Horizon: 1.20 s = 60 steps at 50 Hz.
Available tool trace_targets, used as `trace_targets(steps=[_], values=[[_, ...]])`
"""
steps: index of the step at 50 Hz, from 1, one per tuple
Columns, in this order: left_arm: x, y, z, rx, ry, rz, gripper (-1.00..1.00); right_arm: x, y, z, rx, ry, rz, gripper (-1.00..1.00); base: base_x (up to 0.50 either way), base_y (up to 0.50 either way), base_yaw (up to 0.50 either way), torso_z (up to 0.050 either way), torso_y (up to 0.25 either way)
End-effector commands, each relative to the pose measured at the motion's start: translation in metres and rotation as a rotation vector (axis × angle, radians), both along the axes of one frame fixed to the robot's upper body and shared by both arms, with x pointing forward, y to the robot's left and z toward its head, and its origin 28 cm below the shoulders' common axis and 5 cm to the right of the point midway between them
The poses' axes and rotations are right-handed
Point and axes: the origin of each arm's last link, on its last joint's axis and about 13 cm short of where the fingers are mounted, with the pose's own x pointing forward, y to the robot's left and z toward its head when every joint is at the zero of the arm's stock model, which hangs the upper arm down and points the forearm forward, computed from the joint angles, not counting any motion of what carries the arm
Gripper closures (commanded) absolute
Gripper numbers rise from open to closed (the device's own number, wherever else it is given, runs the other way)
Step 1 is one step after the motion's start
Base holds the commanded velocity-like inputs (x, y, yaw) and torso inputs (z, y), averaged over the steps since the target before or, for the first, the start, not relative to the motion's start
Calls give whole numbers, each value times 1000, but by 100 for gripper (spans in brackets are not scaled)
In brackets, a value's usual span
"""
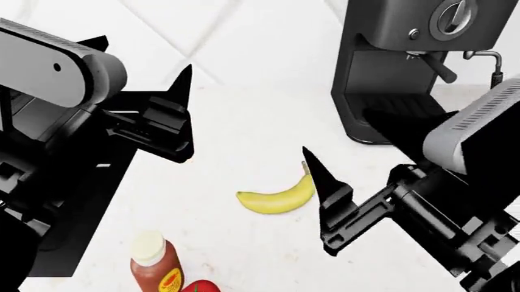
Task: Pick up the fruits and vegetables and place them in the sink. Turn on the sink faucet to wash them. Then turn the sink off and put them in the tray.
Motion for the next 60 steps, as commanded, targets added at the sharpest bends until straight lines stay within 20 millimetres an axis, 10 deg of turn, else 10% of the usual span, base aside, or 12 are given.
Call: trace_targets(steps=[1,14,60], values=[[-5,-1,4,5,-1,-13,-100,-31,7,-15,-109,78,276,-100,0,0,0,0,0],[-7,-2,7,10,-6,-19,-100,-42,25,-25,-143,151,557,-100,0,0,0,0,0],[-10,1,7,8,-10,-23,-100,3,67,-99,-194,404,639,-100,0,0,0,0,0]])
